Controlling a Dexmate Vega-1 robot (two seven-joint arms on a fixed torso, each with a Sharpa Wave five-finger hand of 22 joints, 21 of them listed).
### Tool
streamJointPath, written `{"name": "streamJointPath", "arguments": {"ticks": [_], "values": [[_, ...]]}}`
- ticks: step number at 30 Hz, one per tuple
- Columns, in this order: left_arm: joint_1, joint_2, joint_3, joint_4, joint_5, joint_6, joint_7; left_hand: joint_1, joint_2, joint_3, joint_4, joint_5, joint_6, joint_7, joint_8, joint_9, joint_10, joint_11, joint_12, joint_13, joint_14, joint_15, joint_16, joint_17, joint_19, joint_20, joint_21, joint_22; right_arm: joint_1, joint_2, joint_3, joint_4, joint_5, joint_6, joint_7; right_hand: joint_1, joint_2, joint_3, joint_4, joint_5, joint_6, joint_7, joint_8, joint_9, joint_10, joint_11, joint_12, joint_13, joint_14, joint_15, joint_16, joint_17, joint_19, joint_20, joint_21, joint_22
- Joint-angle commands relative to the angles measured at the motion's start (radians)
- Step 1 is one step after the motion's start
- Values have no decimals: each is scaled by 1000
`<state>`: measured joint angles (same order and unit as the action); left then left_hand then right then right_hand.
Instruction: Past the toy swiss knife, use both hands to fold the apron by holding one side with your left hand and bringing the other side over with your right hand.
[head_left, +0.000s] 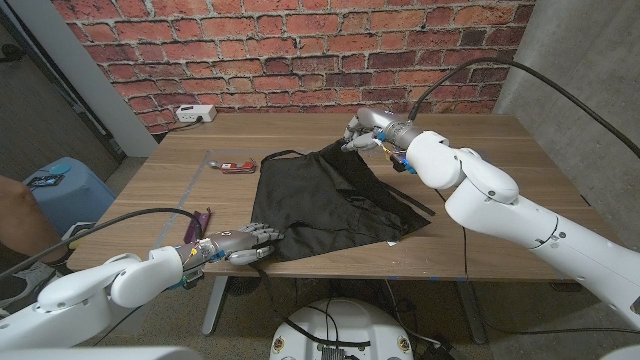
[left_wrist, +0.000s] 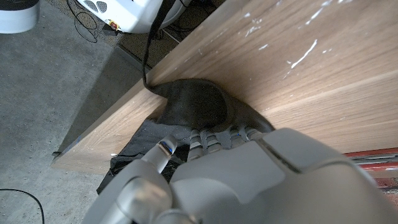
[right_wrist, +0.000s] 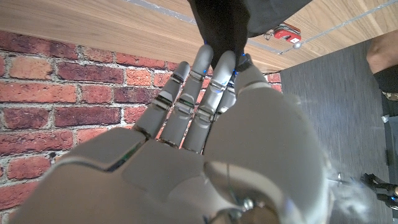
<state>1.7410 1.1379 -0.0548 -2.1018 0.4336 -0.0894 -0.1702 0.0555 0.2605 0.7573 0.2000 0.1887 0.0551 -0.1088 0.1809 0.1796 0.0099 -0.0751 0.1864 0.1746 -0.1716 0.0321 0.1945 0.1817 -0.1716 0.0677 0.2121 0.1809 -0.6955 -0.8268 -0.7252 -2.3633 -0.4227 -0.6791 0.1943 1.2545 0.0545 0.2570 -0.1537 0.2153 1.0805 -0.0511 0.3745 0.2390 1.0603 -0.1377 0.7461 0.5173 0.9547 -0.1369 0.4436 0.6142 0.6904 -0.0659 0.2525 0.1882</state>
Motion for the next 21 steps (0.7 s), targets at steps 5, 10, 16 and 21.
{"name": "streamJointPath", "arguments": {"ticks": [5, 10, 16, 21], "values": [[-9, 0, 10, 8, -2, -10, 8, -45, -53, 10, 0, 5, 0, -5, 2, 2, -5, 0, 10, 4, -24, 5, 0, 1, -177, -6, -3, 0, 23, 19, -4, -14, 34, 44, 22, 14, 2, -4, -1, 0, 9, 7, 5, 3, 1, 6, -4, 1, 14, -104, -7, 8, 11, -27, 10, 2], [-17, 2, 16, 14, -4, -12, 13, -45, -53, 10, 0, 5, -1, -6, 2, 2, -5, 0, 10, 4, -24, 4, -1, 1, -177, -5, -3, 0, 27, 23, 0, -14, 50, 60, 26, 16, 3, -8, -1, 0, 8, 5, 5, 4, 3, 10, -4, 1, 16, -104, -11, 8, 12, -27, 11, 2], [-29, 8, 25, 21, -6, -17, 17, -45, -53, 12, -1, 5, -1, -6, 2, 2, -5, 1, 10, 4, -24, 5, 0, 1, -177, -6, -3, 0, 43, 36, -7, -2, 71, 84, 42, 19, 5, -10, 0, 0, 9, 6, 4, 4, 2, 10, -5, 3, 19, -104, -14, 10, 13, -27, 12, 3], [-33, 12, 29, 23, -10, -16, 21, -45, -53, 12, -1, 5, 0, -6, 2, 2, -5, -1, 9, 4, -24, 5, 0, 1, -177, -6, -3, 0, 55, 46, -13, 4, 82, 98, 49, 22, 6, -13, -1, 0, 8, 8, 4, 5, 0, 10, -5, 5, 21, -104, -17, 11, 13, -27, 12, 3]]}}
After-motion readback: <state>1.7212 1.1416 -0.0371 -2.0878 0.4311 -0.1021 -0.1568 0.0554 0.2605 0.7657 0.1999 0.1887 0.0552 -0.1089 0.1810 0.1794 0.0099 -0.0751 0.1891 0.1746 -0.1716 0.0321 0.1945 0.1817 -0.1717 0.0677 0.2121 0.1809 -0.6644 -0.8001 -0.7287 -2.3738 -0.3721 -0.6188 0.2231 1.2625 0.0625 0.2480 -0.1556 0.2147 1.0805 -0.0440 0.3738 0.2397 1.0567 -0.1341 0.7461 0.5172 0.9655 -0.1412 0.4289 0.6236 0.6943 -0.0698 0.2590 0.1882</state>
